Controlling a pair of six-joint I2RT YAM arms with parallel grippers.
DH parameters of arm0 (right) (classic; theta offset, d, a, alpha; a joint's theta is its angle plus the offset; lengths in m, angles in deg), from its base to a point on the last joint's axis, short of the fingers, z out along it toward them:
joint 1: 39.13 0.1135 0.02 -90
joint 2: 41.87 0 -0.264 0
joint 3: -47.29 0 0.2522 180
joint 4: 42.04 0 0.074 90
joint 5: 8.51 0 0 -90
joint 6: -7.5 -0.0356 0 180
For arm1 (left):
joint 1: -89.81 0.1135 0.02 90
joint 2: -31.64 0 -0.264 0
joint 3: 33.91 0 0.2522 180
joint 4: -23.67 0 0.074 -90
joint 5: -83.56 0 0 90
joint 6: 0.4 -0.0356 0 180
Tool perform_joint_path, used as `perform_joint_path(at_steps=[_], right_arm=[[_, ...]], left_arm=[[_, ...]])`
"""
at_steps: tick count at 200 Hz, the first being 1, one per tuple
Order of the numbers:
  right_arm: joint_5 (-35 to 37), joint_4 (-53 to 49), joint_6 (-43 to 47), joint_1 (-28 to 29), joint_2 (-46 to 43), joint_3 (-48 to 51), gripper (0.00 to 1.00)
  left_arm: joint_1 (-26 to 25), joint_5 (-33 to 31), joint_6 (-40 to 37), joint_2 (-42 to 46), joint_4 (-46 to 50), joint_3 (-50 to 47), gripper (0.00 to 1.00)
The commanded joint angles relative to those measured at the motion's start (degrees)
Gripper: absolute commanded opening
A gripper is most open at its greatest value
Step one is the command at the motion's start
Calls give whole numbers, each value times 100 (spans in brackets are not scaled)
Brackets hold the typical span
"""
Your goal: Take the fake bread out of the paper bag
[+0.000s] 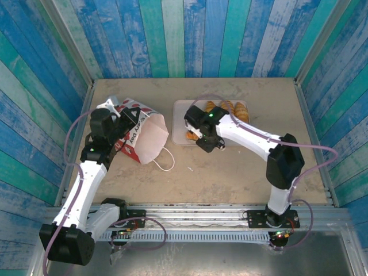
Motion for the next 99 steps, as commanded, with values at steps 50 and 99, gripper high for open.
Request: perform_joint_path(at_steps=[50, 99], right_arm=[[-200, -165, 891, -739, -787, 530, 39], [118, 12, 1213, -841, -671, 579, 40]], left_arm=[[-11, 106, 48, 22, -224, -53, 0], [-10, 140, 18, -18, -206, -8, 0]])
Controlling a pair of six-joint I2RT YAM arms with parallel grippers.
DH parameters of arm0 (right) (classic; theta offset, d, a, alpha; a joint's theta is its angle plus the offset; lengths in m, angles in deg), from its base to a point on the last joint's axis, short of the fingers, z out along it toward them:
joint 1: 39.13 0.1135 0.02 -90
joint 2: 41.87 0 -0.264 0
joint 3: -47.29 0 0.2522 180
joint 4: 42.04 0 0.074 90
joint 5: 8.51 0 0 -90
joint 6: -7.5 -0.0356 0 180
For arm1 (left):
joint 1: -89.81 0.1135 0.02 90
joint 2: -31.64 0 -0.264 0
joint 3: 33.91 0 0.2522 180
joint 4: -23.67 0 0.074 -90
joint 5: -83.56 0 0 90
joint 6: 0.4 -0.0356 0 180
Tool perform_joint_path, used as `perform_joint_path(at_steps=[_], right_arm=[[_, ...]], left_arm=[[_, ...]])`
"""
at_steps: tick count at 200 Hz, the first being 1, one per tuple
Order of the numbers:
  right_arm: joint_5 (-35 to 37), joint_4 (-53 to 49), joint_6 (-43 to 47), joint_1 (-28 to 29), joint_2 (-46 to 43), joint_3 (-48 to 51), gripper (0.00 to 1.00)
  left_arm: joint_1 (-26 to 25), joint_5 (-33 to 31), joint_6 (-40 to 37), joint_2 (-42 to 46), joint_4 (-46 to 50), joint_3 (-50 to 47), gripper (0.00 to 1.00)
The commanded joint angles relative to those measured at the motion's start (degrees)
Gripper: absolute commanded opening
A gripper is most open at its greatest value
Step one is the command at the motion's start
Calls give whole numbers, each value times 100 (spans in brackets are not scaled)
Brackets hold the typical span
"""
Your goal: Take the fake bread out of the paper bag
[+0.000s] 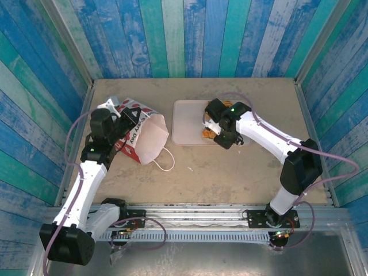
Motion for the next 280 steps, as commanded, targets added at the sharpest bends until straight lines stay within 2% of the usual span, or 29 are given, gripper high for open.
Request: perform_joint_path(at_steps=[1, 108, 154, 245, 280], right_arm=[[201, 129, 261, -38, 52, -13, 40], [199, 223, 438, -262, 6, 189, 42], [117, 293, 516, -271, -53, 295, 46], [-127, 255, 549, -263, -259, 359, 43], [47, 255, 528, -269, -239, 340, 47]], left_arm=[[-12, 58, -2, -14, -155, 10, 0], [-12, 72, -37, -75, -59, 116, 0], [-14, 80, -26, -102, -84, 121, 0], [-14, 113, 1, -154, -147, 97, 0], [-13, 123, 9, -138, -143, 84, 0]])
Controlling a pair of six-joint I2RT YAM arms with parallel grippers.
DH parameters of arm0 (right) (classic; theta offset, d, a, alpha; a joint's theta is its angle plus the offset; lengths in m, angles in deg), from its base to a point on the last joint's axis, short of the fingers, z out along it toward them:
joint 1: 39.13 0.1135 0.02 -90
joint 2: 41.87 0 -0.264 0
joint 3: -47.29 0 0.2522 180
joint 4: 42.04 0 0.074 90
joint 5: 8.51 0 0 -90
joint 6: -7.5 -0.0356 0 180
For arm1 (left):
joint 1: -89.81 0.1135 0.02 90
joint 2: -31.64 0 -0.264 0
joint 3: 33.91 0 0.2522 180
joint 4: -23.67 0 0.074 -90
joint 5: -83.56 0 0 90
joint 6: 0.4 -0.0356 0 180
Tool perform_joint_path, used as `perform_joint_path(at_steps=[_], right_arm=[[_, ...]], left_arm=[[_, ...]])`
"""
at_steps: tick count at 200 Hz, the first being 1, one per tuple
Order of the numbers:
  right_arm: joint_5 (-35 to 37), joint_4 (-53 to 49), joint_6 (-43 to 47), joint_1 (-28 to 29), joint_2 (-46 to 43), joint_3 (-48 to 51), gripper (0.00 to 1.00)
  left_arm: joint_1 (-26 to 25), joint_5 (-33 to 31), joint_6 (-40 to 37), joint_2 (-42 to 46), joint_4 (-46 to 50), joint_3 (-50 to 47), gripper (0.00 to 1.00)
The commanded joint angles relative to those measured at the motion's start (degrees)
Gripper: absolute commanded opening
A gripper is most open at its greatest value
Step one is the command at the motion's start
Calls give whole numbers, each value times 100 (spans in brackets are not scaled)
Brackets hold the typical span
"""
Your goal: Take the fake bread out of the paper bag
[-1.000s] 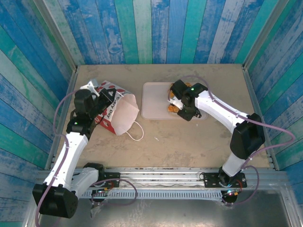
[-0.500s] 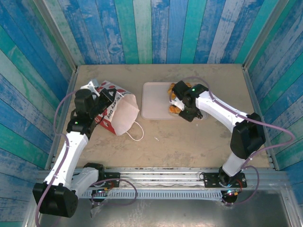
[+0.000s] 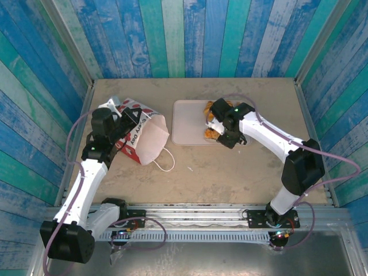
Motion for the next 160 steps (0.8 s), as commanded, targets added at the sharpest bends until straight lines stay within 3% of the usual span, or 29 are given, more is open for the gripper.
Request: perform_joint_path(at_steps=[1, 82, 133, 160], right_arm=[[51, -73, 49, 1, -151, 14, 48], [-509, -57, -93, 3, -616, -197, 52], [-356, -106, -201, 0, -800, -205, 51], [-936, -12, -261, 4, -1046, -391, 50]], left_arm=[[-13, 90, 9, -17, -145, 81, 0], [-14, 13, -48, 62, -4, 126, 0], [-13, 3, -43, 71, 64, 168, 0], [-14, -41, -142, 113, 211, 280, 0]])
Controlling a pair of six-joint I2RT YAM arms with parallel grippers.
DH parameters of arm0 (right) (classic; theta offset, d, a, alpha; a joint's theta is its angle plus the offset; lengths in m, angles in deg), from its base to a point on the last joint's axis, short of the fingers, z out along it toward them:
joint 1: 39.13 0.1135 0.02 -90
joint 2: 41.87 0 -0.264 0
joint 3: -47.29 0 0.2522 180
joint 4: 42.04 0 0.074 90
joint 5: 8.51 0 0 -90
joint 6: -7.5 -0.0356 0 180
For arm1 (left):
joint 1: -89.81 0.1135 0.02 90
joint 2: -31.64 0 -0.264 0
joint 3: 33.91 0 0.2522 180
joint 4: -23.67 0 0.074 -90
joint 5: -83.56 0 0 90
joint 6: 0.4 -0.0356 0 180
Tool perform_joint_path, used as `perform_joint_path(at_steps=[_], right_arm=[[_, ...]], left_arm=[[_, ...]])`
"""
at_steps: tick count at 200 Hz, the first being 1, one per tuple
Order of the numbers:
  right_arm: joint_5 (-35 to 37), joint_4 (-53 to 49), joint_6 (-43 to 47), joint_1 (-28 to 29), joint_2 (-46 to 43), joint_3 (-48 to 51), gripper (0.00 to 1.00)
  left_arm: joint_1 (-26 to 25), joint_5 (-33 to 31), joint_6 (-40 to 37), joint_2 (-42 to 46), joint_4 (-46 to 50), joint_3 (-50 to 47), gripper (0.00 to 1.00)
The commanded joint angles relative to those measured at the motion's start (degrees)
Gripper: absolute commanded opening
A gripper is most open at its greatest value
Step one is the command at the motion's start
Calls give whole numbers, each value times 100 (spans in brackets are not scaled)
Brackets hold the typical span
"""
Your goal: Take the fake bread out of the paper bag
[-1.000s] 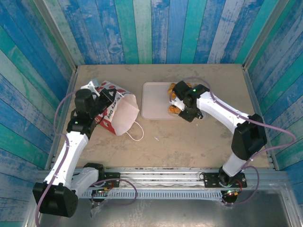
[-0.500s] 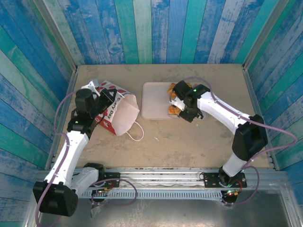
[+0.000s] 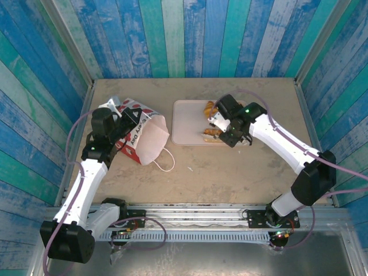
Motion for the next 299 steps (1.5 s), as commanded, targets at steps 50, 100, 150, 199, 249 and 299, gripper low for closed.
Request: perform_joint_path(at_steps=[50, 100, 150, 199, 249, 299], right_arm=[[-2450, 1075, -707, 14, -994, -45, 49], [-4196, 2084, -1474, 392, -1218, 552, 46], [-3196, 2236, -1372, 1550, -672, 448, 47], [-1109, 2040, -854, 2514, 404, -76, 45], [-91, 2341, -419, 2796, 1044, -307, 45], [273, 3027, -151, 2833, 1343, -500, 47]], left_arm=[[-14, -243, -314, 303, 498, 408, 0], [-14, -719, -635, 413, 1092, 622, 0], [-14, -553, -602, 360, 1001, 608, 0], [-14, -413, -520, 249, 893, 627, 0], [-14, -387, -498, 260, 887, 575, 0], [-14, -251, -508, 217, 821, 589, 0]])
